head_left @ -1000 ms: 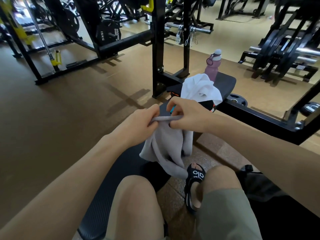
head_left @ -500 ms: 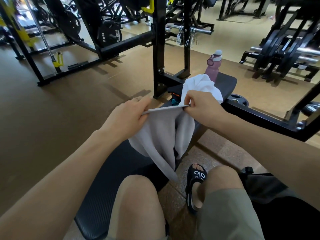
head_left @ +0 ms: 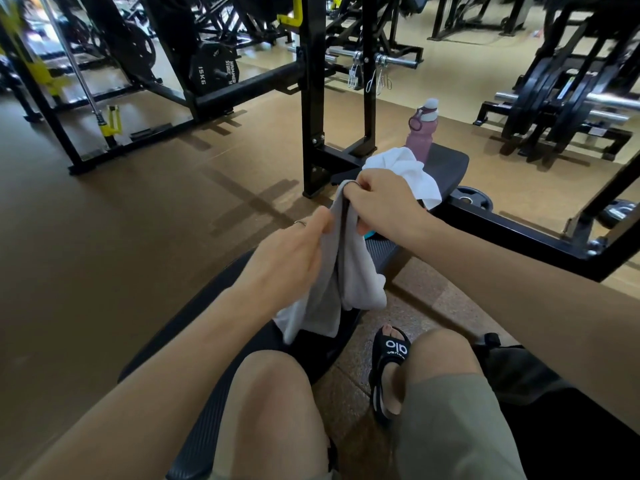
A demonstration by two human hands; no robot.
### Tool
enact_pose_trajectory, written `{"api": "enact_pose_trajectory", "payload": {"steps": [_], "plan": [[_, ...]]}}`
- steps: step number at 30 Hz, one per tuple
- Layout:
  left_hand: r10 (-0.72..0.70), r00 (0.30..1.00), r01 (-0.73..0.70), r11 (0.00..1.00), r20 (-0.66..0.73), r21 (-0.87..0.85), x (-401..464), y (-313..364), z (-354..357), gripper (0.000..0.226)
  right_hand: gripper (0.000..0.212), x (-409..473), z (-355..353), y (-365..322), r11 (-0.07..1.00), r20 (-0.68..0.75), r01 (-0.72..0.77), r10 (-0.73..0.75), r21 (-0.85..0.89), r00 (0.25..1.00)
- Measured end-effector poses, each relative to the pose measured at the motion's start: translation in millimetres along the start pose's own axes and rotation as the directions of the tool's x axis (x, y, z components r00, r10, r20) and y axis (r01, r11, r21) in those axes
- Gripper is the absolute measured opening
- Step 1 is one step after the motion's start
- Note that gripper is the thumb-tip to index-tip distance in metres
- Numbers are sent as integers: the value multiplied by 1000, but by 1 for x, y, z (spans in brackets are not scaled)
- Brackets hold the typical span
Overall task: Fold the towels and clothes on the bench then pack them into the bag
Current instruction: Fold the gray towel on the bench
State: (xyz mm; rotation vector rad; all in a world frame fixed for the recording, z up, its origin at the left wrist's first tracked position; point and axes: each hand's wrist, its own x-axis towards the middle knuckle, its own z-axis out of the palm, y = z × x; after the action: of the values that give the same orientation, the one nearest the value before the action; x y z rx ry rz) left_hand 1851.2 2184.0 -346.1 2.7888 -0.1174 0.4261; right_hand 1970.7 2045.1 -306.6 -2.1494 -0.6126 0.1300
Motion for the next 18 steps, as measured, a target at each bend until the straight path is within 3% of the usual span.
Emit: {"api": "enact_pose_trajectory", "payload": {"steps": [2,5,7,10,14,18], "plan": [[10,1000,-10,1000,1,-11,1,8,8,19,28,1,2,-7,997,-3,-32,33,75,999],[-109,992,93,974,-64,-209,6,20,13,4,26,3,8,-11,994,-41,-57,61,93,997],[-174,978,145,963,-115,-225,11,26,15,17,24,3,10,-10,994,-68,-66,72,90,995],[-239,962,224,967,-132,-118,17,28,19,30,24,3,11,-9,997,-102,-53,59,59,993],[-199,956,224,970,-214,97,19,29,22,30,29,0,11,-11,998,-135,-32,38,46,990],[-219,961,249,952,-170,177,16,24,22,27,31,-1,10,-7,1000,-195,18,-17,3,981]]}}
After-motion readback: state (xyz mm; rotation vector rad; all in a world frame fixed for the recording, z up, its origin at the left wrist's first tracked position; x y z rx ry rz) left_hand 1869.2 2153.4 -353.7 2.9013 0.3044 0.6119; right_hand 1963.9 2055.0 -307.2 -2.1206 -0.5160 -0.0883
